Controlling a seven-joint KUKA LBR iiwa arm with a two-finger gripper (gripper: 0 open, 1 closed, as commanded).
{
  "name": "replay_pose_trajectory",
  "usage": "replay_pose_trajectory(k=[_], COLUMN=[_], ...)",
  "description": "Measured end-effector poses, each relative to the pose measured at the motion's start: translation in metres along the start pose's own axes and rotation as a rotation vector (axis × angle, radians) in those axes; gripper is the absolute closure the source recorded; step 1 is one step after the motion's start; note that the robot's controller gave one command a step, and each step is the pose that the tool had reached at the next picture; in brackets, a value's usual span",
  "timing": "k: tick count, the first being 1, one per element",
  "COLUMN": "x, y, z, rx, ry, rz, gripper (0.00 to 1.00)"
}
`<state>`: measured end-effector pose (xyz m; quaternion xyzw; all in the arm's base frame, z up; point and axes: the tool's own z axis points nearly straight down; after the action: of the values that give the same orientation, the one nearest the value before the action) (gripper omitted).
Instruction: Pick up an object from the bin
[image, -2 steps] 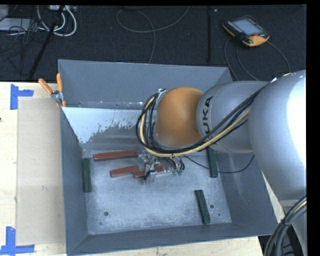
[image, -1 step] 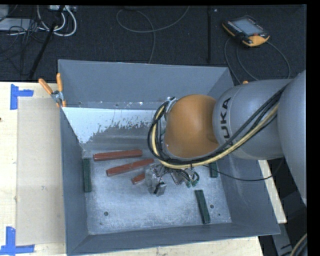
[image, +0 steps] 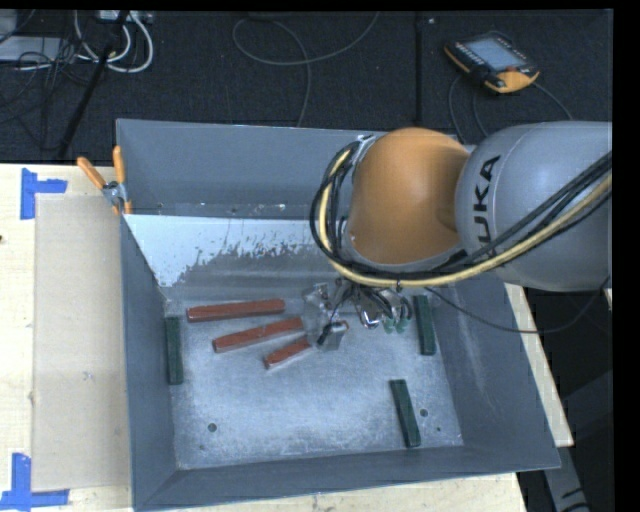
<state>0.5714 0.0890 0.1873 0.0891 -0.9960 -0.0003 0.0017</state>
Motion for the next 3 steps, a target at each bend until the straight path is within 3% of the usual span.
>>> replay_pose_trajectory(k=[1, 2, 3], x=[0.050, 0.047, 0.041], y=[-0.086, -0.082, -0.044], z=[0.006, 0.005, 0.043], rx=[0.002, 0.000, 0.002], ry=[0.002, -0.002, -0.005], rz=[-0.152, -0.156, -0.134], gripper=[0.00, 0.00, 0.00])
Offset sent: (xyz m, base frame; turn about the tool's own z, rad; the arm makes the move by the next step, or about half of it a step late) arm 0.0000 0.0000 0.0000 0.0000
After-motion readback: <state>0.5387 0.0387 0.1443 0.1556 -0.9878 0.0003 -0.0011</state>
